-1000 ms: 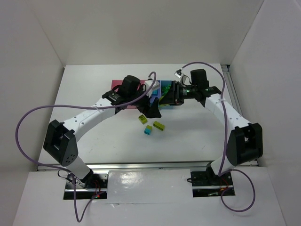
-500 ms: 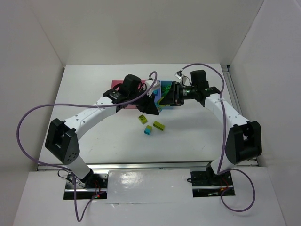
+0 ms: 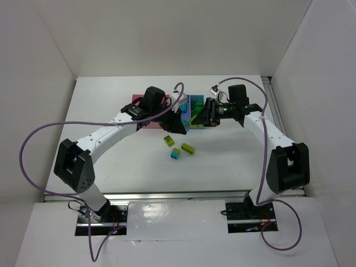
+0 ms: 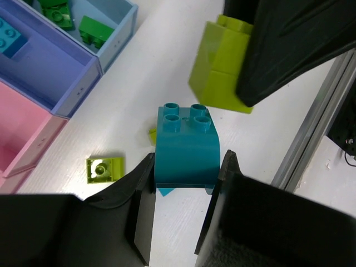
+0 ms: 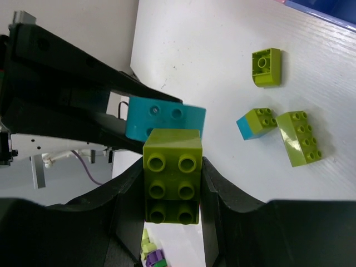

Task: Sort the legos into containers by color

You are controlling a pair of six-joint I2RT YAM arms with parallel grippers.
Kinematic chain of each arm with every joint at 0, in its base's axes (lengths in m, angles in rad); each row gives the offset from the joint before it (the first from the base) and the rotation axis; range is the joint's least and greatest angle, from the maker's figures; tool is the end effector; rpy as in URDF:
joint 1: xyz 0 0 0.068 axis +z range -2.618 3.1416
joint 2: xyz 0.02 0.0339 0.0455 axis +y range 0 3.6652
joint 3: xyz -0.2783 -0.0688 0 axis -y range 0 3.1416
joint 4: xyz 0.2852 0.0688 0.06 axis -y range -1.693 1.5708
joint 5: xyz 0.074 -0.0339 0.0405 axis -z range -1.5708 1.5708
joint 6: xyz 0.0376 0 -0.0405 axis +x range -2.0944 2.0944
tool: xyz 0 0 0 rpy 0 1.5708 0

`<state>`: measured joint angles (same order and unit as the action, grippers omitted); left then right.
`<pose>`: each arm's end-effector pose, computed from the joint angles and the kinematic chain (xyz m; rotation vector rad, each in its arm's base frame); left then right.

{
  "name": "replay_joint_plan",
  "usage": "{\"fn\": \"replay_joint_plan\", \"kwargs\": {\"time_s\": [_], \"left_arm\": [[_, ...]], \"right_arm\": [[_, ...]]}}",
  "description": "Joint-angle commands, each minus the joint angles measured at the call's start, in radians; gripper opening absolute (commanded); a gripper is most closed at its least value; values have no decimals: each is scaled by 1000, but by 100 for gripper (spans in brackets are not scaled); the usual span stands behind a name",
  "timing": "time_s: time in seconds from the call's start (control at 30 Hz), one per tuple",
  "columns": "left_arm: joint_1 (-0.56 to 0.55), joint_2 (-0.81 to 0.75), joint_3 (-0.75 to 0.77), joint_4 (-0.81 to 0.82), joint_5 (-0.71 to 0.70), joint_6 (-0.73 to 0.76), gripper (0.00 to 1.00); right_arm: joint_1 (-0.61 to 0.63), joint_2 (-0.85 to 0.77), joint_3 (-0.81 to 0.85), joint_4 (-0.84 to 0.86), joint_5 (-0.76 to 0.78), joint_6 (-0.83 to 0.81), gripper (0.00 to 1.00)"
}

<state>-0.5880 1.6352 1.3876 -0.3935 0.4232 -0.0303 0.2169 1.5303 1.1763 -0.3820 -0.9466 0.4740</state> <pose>0.3375 -0.2435 0.3147 0.8533 2.0987 -0.8046 0.3530 0.1090 0.2846 -0.2209 2.3239 1.4388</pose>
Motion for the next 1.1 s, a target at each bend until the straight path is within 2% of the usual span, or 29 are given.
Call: {"fn": "replay_joint_plan", "kwargs": {"time_s": [0.0, 0.17, 0.27, 0.33, 0.43, 0.47, 0.7, 0.93, 1.0, 1.07], "left_arm": [[20, 24, 36, 30, 20, -2, 0], [30, 60, 60, 30, 6, -22, 0], [50, 106, 131, 30, -30, -80, 0], [50, 175, 204, 19, -40, -111, 0], [50, 302, 306, -22, -125, -172, 0], [50, 334, 371, -56, -200, -204, 0], [50, 521, 543, -80, -366, -275, 0], [79, 594, 652, -123, -397, -284, 0], [88, 603, 653, -123, -385, -284, 7], [97, 603, 653, -123, -366, -284, 26]], "right_arm": [[-20, -4, -7, 0, -1, -5, 20], [-40, -35, -17, -9, 58, -5, 20], [-62, -70, -17, -31, 182, -5, 20], [-62, -94, -17, -47, 270, -5, 20], [-71, -119, -26, -81, 350, -5, 20], [-71, -119, -35, -81, 361, -5, 20], [-71, -180, -53, -113, 416, -5, 20], [-71, -171, -53, -136, 434, -25, 20], [-71, -160, -44, -136, 422, -25, 20], [-71, -142, -44, -127, 422, -25, 20]]}}
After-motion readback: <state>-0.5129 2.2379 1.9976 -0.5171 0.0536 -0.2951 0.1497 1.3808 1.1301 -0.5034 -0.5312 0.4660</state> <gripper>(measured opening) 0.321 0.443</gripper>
